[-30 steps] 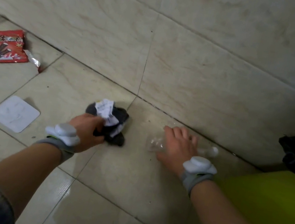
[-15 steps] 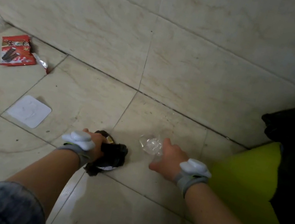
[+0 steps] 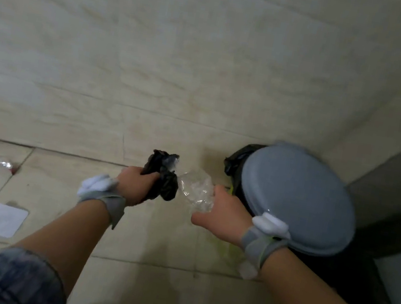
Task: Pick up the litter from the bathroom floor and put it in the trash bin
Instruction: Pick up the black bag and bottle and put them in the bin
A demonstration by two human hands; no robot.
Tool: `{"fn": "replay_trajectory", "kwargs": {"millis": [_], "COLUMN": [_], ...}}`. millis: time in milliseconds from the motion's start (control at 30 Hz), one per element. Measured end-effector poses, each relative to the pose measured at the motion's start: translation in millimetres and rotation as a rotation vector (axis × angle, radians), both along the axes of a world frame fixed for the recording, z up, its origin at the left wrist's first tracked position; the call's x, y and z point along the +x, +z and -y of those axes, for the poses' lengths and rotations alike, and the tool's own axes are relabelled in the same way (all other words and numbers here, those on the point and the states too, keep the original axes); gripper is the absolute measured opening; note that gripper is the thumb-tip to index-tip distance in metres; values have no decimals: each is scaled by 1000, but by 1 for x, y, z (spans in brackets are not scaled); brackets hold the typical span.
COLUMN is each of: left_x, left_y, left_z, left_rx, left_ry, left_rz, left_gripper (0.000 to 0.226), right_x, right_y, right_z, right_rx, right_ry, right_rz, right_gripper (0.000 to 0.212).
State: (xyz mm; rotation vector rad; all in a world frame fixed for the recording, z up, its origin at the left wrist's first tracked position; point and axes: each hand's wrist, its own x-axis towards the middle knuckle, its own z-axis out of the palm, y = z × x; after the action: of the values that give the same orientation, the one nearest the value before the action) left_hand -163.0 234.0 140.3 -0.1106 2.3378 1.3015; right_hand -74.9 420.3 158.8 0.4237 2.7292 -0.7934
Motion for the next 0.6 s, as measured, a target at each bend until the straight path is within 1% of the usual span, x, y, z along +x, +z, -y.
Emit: {"fn": "replay_trajectory", "kwargs": {"millis": [67,133,233,300,367,400,500,600], "left_x": [11,23,51,69,79,81,80,82], "left_y": [23,42,72,81,84,84,87,90], "left_z": [-26,-52,-92,-117,-133,-137,-148,-156], "left_rx": [87,195,424,552,562,537,570,592], "left_ry": [11,-29,-66,-54,-57,-66,-34,14], "left_rz": [17,54,206,333,366,346,395,418], "left_gripper": [33,31,37,39,46,48,51,52], "right_x": [24,50,88,110,127,134,145,144], "right_y": [17,27,34,36,40,42,48,49], "right_z": [-18,-37,-64,-79,-90,-95,-103,-102], "right_rx": [53,102,117,87,75,65,43,59], "right_ry": [-10,-27,-42,-41,-41,-52,-74,-50], "right_rz": [-34,-35,20,48,65,71,99,128], "right_gripper": [45,45,51,49,46,45,43,44]}}
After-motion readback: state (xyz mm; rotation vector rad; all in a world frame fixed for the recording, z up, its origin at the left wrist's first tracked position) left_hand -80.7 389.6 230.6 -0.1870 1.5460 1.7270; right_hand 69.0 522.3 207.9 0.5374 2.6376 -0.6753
